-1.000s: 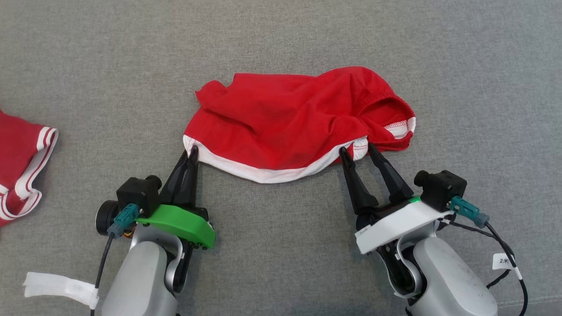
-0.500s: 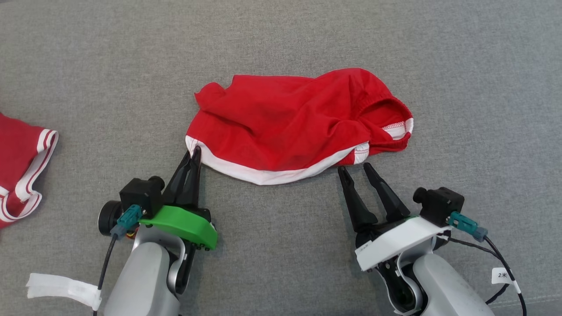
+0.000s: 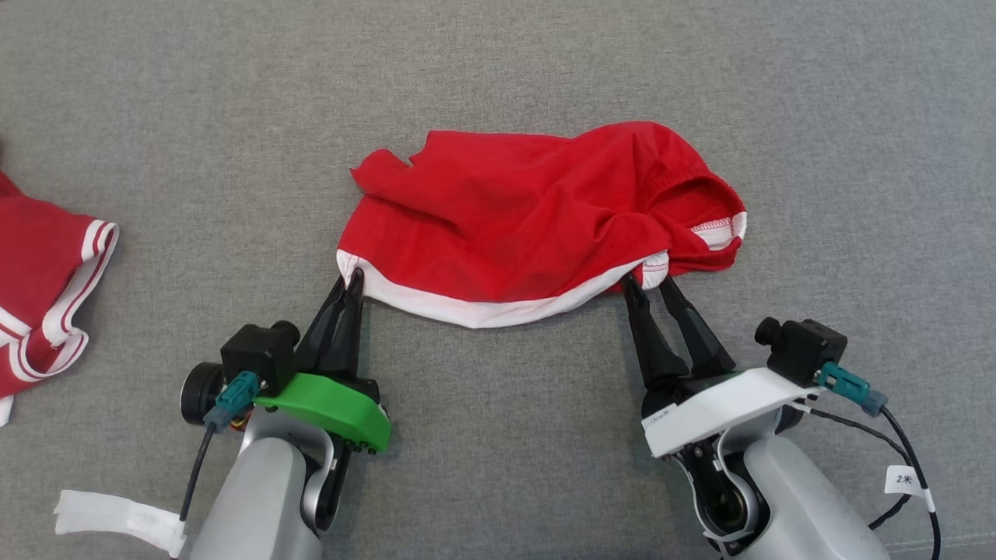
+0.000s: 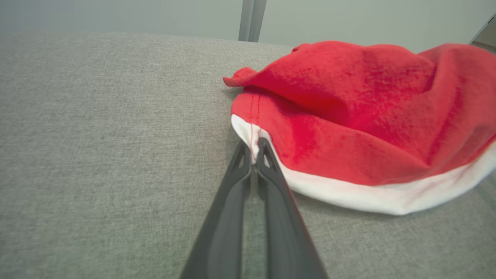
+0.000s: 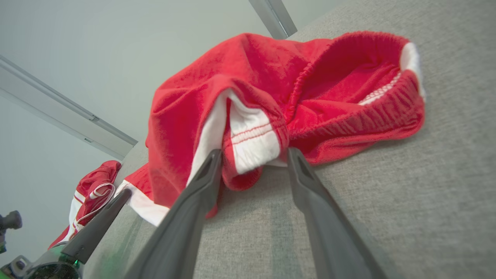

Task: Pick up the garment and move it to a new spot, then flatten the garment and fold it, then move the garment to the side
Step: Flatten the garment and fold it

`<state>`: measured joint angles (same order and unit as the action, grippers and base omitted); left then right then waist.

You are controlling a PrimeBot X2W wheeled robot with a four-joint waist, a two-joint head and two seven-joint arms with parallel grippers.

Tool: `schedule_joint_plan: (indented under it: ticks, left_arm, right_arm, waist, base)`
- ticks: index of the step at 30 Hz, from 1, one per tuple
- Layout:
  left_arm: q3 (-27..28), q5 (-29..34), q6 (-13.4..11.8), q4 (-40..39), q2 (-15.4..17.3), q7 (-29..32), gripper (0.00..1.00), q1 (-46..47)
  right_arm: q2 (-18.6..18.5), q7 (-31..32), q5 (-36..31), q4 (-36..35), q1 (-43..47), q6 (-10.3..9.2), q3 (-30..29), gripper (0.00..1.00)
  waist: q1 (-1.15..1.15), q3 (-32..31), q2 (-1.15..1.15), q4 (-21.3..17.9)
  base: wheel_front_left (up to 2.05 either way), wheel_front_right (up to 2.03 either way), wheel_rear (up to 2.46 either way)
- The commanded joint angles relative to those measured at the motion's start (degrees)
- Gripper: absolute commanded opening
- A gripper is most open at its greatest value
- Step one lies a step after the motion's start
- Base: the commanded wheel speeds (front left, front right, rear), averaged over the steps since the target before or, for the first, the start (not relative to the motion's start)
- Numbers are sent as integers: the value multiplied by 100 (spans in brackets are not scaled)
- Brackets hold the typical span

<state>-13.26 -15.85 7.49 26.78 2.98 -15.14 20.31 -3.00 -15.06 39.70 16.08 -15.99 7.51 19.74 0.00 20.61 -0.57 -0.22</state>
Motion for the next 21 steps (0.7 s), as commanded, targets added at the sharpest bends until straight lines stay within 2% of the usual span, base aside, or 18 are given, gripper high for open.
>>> schedule_joint_plan:
  ticks: [1,5,6,9,12,17,21]
  left_arm:
    - [-3,36,-1,6,10,0,0,-71]
    - [3,43,-1,15,8,0,0,-84]
    - [13,45,-1,20,8,0,0,-89]
    - [31,45,-1,33,8,0,0,-96]
    - [28,55,-1,28,8,0,0,-83]
    - [53,62,-1,13,8,0,0,-101]
    - [170,21,-1,-160,9,-1,0,-186]
  right_arm:
    - [-9,-16,38,-28,-63,-4,6,78]
    - [-7,-16,56,-86,-59,-4,24,61]
    - [-5,-16,52,-100,-53,-4,30,49]
    - [-3,-16,52,-136,-25,-4,42,35]
    - [-1,-16,30,-176,18,-4,28,2]
    - [-1,-16,-42,-247,94,-4,-56,0]
    - [0,-16,-141,-376,194,-4,-149,0]
  waist:
    - [0,3,57,17]
    - [0,1,57,30]
    - [0,-3,57,27]
    - [0,-13,57,13]
    - [0,-20,57,-1]
    - [0,-107,57,-17]
    - [0,-415,57,-25]
  base:
    - [0,0,0]
    - [0,0,0]
    - [0,0,0]
    - [0,0,0]
    - [0,0,0]
    - [0,0,0]
    - [0,0,0]
